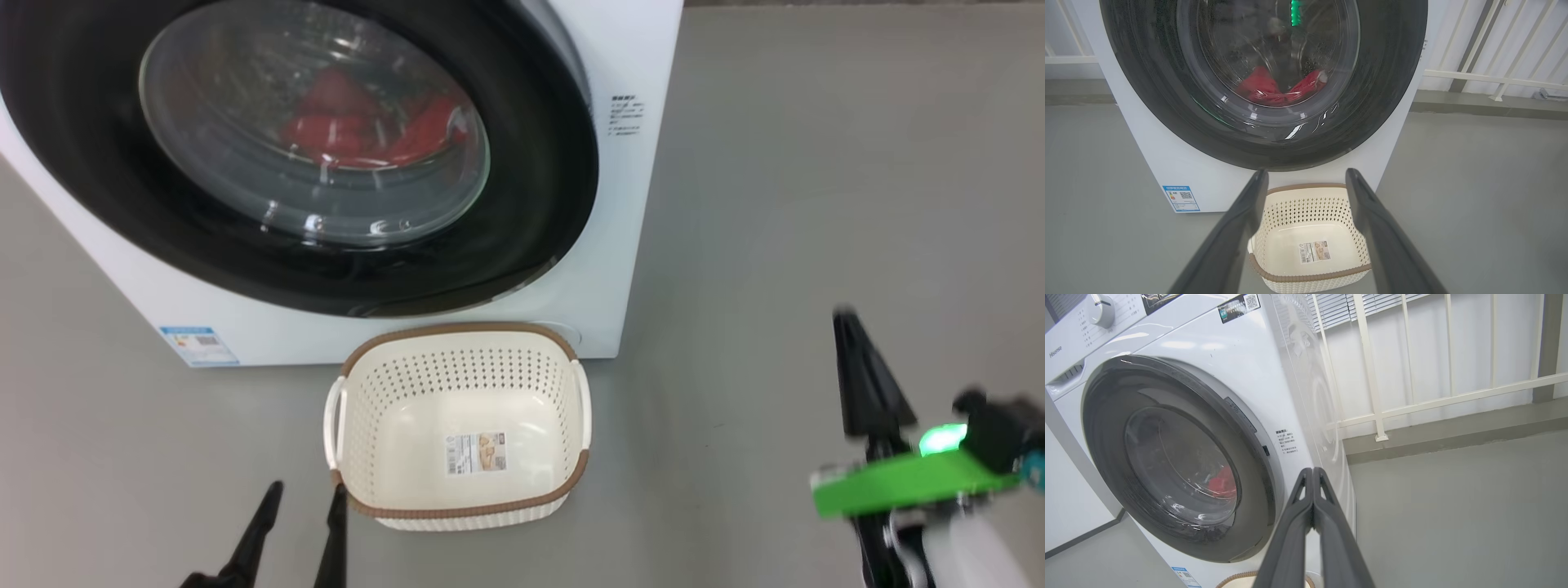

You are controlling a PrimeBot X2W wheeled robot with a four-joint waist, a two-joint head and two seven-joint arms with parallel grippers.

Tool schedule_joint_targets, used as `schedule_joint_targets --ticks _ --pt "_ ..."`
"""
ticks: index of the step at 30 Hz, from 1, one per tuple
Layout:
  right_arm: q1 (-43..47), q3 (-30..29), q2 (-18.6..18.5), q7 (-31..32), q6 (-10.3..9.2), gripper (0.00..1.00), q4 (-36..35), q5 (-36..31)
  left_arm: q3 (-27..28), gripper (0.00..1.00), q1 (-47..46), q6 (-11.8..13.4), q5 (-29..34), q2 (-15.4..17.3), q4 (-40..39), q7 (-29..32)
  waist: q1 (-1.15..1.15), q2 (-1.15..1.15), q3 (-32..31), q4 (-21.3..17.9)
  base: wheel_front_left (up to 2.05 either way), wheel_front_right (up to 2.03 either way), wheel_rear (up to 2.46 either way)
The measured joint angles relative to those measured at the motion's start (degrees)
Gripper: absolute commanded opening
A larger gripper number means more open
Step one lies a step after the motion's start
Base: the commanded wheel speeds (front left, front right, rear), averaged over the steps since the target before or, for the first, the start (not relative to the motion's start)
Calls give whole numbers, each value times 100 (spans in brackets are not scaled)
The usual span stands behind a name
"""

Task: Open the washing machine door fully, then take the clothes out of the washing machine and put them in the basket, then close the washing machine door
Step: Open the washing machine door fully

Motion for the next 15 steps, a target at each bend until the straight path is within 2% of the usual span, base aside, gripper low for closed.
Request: schedule_joint_targets --ticks 6,15 --pt "-1033 264 -123 -16 0 0 52 680 -216 100 -218 1 -148 1 -49 0 0 0 169 146 0 0 0" --pt "-2593 795 -756 -18 0 0 350 1533 -450 100 -606 51 -345 -1 -66 0 0 0 633 441 0 0 0"
